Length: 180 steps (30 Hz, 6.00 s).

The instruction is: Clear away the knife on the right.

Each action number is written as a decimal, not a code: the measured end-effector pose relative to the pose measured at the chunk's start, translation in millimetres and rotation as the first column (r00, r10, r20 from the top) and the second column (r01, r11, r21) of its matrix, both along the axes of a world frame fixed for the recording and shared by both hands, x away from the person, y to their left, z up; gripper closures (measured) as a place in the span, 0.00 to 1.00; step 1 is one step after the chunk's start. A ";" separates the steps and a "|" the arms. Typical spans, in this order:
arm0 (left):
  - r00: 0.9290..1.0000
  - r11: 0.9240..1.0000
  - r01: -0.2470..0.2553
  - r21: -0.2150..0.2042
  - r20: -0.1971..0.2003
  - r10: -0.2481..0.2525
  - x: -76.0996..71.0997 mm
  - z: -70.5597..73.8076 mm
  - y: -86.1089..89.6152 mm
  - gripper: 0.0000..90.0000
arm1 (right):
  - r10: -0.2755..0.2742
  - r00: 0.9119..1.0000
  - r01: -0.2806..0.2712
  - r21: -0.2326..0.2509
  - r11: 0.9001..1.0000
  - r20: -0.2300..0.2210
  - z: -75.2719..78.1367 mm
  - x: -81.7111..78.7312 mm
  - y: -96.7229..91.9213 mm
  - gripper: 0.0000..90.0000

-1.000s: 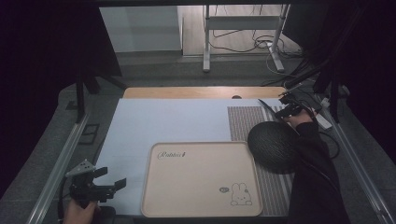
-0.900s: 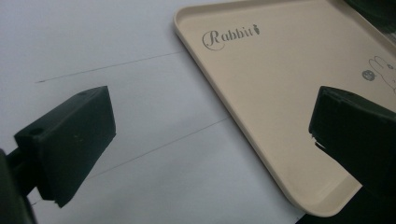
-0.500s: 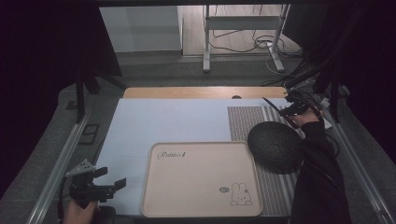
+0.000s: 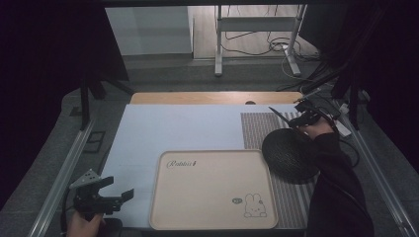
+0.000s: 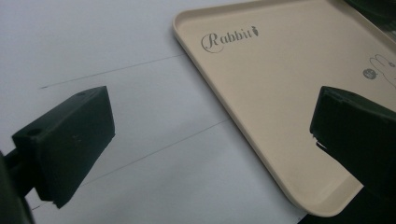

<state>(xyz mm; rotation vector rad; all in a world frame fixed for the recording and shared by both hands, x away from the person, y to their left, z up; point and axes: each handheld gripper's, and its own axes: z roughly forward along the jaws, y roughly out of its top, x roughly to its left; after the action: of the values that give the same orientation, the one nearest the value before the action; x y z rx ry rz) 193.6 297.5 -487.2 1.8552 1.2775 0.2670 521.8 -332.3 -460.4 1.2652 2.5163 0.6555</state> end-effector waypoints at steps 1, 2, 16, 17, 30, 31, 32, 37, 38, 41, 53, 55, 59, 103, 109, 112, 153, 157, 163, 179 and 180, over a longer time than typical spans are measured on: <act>1.000 1.000 0.000 0.002 0.002 0.000 -0.1 0.0 -0.1 0.00 | 0.000 1.000 0.000 0.001 1.000 0.000 -0.1 -2.2 2.3 0.86; 1.000 1.000 -0.002 0.013 0.005 0.002 -0.3 0.2 -0.2 0.00 | 0.006 1.000 -0.006 0.001 1.000 0.000 0.1 -4.4 4.4 0.86; 1.000 0.999 0.012 0.048 -0.001 -0.012 0.6 -0.8 -0.3 0.00 | 0.055 0.998 -0.054 0.024 0.998 -0.015 -2.6 -38.9 33.2 0.86; 1.000 0.999 0.013 0.045 -0.002 -0.013 0.7 -1.0 0.1 0.00 | 0.056 0.998 -0.056 0.029 0.998 -0.017 -3.2 -41.5 35.3 0.86; 1.000 0.999 0.009 0.032 0.000 -0.009 0.5 -1.2 1.4 0.00 | 0.130 0.991 -0.128 0.059 0.990 -0.034 -5.9 -81.6 66.3 0.86; 1.000 0.999 0.009 0.032 -0.001 -0.009 0.5 -1.2 1.3 0.00 | 0.135 0.990 -0.133 0.060 0.989 -0.038 -6.3 -84.9 68.6 0.86; 1.000 0.999 0.009 0.032 0.000 -0.009 0.5 -1.2 1.4 0.00 | 0.142 0.989 -0.140 0.060 0.988 -0.037 -6.8 -88.2 71.0 0.86; 1.000 1.000 0.007 0.027 0.001 -0.007 0.3 -1.2 2.0 0.00 | 0.172 0.984 -0.169 0.071 0.983 -0.042 -7.2 -105.2 82.7 0.86; 1.000 1.000 0.008 0.027 0.001 -0.008 0.2 -1.2 2.0 0.00 | 0.177 0.983 -0.174 0.075 0.982 -0.044 -7.3 -108.9 85.2 0.86; 1.000 1.000 0.010 0.029 0.001 -0.010 0.2 -1.2 1.7 0.00 | 0.199 0.979 -0.195 0.075 0.978 -0.046 -7.3 -119.9 92.0 0.86; 1.000 0.999 0.012 0.030 0.003 -0.012 0.0 -0.9 1.6 0.00 | 0.211 0.977 -0.206 0.095 0.974 -0.042 -9.3 -157.4 109.9 0.86; 1.000 1.000 0.012 0.029 0.002 -0.012 0.2 -1.0 1.6 0.00 | 0.206 0.978 -0.202 0.097 0.975 -0.037 -9.5 -162.2 112.2 0.86; 1.000 0.999 0.012 0.030 0.002 -0.012 0.2 -1.0 1.4 0.00 | 0.213 0.976 -0.208 0.106 0.972 -0.042 -12.5 -171.2 118.6 0.86; 1.000 0.999 0.015 0.029 -0.006 -0.015 1.3 -1.3 1.7 0.01 | 0.390 0.910 -0.394 0.001 0.919 -0.139 -38.9 -167.2 160.2 1.00; 1.000 1.000 0.013 0.024 -0.006 -0.013 1.4 -1.4 2.0 0.01 | 0.360 0.919 -0.360 0.032 0.932 -0.158 -38.6 -168.8 142.3 1.00; 1.000 1.000 0.013 0.022 -0.006 -0.013 1.4 -1.4 2.1 0.01 | 0.347 0.923 -0.346 0.035 0.938 -0.165 -38.2 -170.5 136.0 1.00; 1.000 1.000 0.009 0.019 -0.006 -0.009 1.6 -1.4 2.1 0.01 | 0.259 0.966 -0.257 0.117 0.959 0.000 -14.0 -191.4 103.0 0.08; 1.000 1.000 0.009 0.021 -0.007 -0.009 1.5 -1.4 2.1 0.01 | 0.263 0.964 -0.264 0.096 0.960 0.024 -14.2 -196.2 101.0 0.04; 1.000 1.000 0.010 0.023 -0.008 -0.009 1.7 -1.4 1.9 0.01 | 0.253 0.966 -0.257 0.078 0.963 0.061 -12.8 -201.5 98.9 0.00; 1.000 1.000 0.009 0.025 -0.008 -0.008 0.9 -1.6 1.8 0.01 | 0.195 0.976 -0.202 0.079 0.976 0.095 -9.2 -209.2 85.9 0.00; 1.000 1.000 0.009 0.025 -0.008 -0.008 0.9 -1.6 1.8 0.01 | 0.189 0.977 -0.197 0.080 0.977 0.099 -8.5 -210.0 85.0 0.00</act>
<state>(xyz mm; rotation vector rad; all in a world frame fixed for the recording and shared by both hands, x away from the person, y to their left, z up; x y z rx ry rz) 194.5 299.3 -488.7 1.8836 1.2766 0.2724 311.8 -247.4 -468.9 1.0007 2.5805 0.8576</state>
